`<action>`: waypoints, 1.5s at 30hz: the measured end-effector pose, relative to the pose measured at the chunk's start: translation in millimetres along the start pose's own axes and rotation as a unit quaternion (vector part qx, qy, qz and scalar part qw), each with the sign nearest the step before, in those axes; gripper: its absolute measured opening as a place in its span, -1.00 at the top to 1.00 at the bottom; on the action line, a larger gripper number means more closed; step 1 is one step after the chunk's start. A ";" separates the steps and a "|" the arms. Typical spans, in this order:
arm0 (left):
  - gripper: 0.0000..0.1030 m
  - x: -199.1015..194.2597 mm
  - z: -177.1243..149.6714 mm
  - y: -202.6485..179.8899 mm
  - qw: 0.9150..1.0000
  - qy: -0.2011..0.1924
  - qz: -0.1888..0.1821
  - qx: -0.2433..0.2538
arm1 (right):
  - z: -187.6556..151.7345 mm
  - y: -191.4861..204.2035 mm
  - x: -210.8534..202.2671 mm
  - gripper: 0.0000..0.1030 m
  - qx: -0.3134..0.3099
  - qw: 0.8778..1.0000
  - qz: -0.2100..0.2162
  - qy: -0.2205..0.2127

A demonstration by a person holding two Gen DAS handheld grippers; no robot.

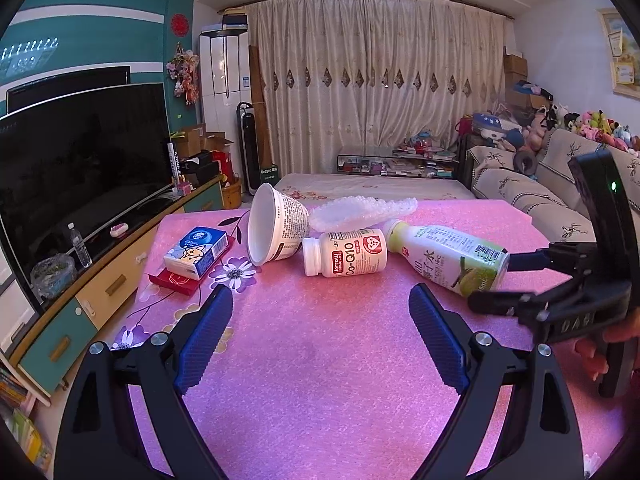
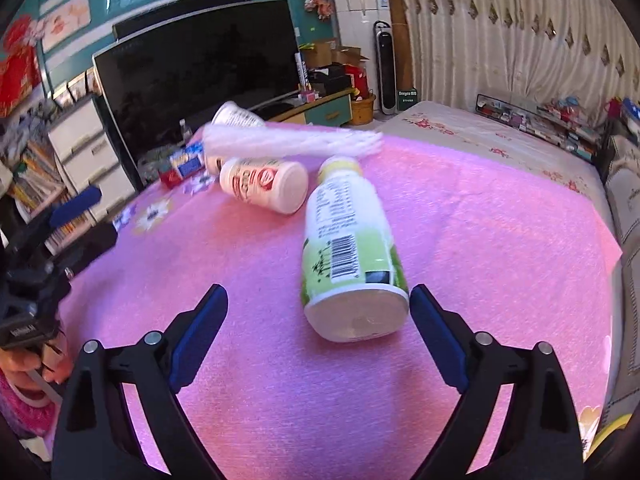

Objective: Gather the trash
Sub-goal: 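Grasp the green-labelled bottle with the right tool and lift it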

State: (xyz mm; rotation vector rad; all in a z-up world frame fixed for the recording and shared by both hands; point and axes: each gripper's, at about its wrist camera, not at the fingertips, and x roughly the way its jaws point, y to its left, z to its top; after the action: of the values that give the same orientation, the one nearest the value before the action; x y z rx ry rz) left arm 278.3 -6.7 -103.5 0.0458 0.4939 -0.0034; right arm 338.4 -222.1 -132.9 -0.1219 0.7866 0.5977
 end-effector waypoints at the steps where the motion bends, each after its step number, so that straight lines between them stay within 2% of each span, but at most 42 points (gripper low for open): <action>1: -0.72 0.6 0.1 0.6 1.000 0.000 0.000 0.000 | -0.5 4.1 3.5 -0.63 -0.009 1.000 -0.009 0.002; 8: -0.72 3.2 -0.2 2.0 1.000 0.003 0.003 -0.001 | 2.6 6.0 21.1 -0.19 0.007 0.999 -0.035 0.024; 9: -0.72 3.5 -0.1 2.3 1.000 0.003 0.003 -0.002 | 2.7 4.1 21.3 -0.02 0.014 0.999 -0.037 0.024; 10: -0.72 3.9 0.2 2.6 1.000 0.004 0.003 -0.003 | 4.0 2.0 21.1 0.00 0.020 0.999 -0.041 0.020; 16: -0.72 4.9 1.6 3.9 1.000 0.006 0.003 -0.005 | 7.0 -3.0 -11.8 0.01 0.050 0.997 -0.051 -0.026; 24: -0.72 5.0 1.3 4.6 1.000 0.005 0.002 -0.003 | 1.0 8.1 -90.7 0.03 0.077 0.992 -0.050 -0.084; 28: -0.72 4.5 0.6 5.6 1.000 0.006 -0.003 -0.007 | -14.7 14.1 -120.5 0.03 0.089 0.990 -0.058 -0.090; 34: -0.72 5.0 0.0 6.2 1.000 0.008 -0.006 -0.010 | -42.9 11.8 -140.1 0.04 0.120 0.987 -0.057 -0.088; 39: -0.72 5.8 -1.0 4.9 1.000 0.009 -0.007 -0.006 | -60.2 0.5 -167.9 0.04 0.153 0.980 -0.065 -0.110; 45: -0.72 5.6 -1.7 3.2 1.000 0.010 -0.009 -0.001 | -82.0 -24.4 -216.8 0.04 0.186 0.966 -0.110 -0.141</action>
State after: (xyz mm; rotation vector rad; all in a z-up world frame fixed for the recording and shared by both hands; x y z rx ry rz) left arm 282.5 -3.4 -107.5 0.0388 0.5145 -0.0205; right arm 180.6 -368.1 -42.8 0.2145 0.5861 0.2408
